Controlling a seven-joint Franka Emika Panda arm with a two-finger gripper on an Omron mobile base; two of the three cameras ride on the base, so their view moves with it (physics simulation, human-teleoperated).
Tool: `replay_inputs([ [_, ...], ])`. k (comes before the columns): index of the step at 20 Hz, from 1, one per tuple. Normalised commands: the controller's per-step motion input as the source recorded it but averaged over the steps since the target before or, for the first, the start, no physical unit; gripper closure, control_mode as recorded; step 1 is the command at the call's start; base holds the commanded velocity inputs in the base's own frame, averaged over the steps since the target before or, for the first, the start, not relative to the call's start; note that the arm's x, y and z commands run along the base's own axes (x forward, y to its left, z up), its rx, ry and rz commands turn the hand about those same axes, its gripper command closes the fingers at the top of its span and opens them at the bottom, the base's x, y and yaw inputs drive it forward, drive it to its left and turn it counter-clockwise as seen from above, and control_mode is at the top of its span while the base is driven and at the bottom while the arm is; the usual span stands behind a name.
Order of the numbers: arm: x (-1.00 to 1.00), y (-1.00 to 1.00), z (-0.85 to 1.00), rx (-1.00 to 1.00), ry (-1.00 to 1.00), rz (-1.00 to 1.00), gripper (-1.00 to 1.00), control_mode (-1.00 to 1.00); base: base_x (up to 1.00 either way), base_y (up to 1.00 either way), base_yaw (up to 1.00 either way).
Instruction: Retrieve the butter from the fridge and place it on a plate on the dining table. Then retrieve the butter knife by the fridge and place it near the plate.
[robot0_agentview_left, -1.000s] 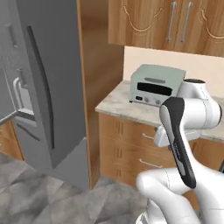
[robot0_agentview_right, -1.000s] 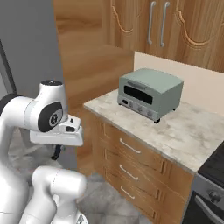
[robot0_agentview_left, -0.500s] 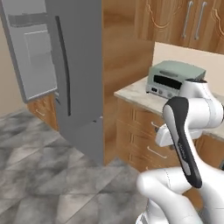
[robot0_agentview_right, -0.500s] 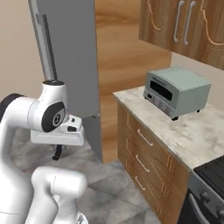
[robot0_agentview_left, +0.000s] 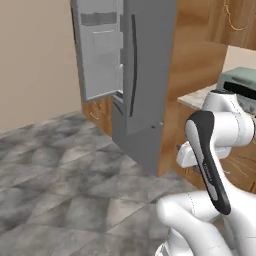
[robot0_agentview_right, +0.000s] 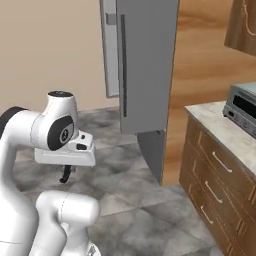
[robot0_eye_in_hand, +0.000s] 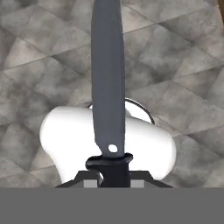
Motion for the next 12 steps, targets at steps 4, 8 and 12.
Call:
replay_inputs([
  [4,0.00,0.00,0.00,0.00,0.00,0.00,1.00,1.00,-0.06,0.36,0.56],
  [8,0.00,0.00,0.00,0.00,0.00,0.00,1.00,1.00,0.00,0.35,0.61],
  [12,0.00,0.00,0.00,0.00,0.00,0.00,1.00,1.00,0.23,0.33,0.58],
])
